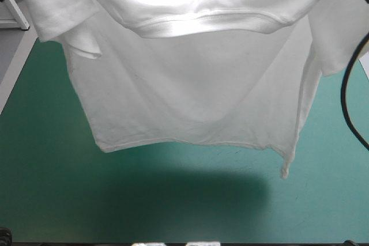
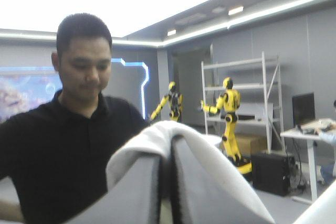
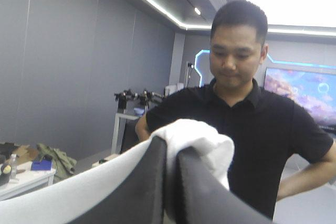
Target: Fold the cloth
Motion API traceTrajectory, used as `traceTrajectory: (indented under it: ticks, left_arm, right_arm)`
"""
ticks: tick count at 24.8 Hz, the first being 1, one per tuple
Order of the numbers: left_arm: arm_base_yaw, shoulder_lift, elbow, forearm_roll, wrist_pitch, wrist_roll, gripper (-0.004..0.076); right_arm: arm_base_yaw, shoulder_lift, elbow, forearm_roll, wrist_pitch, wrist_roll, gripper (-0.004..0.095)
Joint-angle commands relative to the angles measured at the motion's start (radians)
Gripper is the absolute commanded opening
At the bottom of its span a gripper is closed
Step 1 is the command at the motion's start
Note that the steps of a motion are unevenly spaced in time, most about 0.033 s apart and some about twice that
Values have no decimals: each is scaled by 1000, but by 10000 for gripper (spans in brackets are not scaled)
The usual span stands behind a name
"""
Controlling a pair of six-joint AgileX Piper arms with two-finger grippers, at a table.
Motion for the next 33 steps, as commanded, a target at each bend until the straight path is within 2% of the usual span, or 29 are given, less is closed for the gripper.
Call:
traceTrajectory:
  ticks: [1, 3, 4, 6, 7, 9, 11, 13, 16, 20, 22, 33]
  left_arm:
    - [-2, -27, -28, -79, -143, 18, -9]
    - [-2, -34, -28, -89, -118, 37, -9]
    - [-2, -36, -24, -63, -62, 39, -9]
    - [-2, -23, -11, 13, 88, -27, -9]
    - [-2, -15, 7, 54, 190, -70, -9]
    - [-2, -2, 77, 84, 312, -102, -9]
    - [-2, 0, 195, 115, 342, -110, -9]
    - [-2, 0, 333, 134, 307, -99, -9]
    - [-2, 2, 474, 181, 194, -95, -9]
    - [-2, 34, 610, 278, -10, -95, -9]
    - [-2, 71, 647, 321, -80, -95, -9]
    - [-2, 363, 652, 413, -244, -103, -9]
  right_arm:
    - [-1, -16, -41, 11, -106, -17, -17]
    - [-1, -16, -43, 15, -94, -17, -17]
    - [-1, -16, -36, 13, -26, -1, -17]
    - [-1, -5, -4, -18, 110, 54, -17]
    - [-1, -1, 32, -57, 216, 104, -17]
    - [-1, 6, 114, -96, 313, 138, -17]
    - [-1, 4, 234, -110, 316, 156, -17]
    - [-1, 4, 366, -150, 250, 185, -17]
    - [-1, 14, 499, -224, 117, 255, -17]
    - [-16, 59, 635, -315, -49, 342, -17]
    - [-43, 102, 651, -306, -78, 363, -17]
    - [-213, 399, 646, -175, -207, 397, -17]
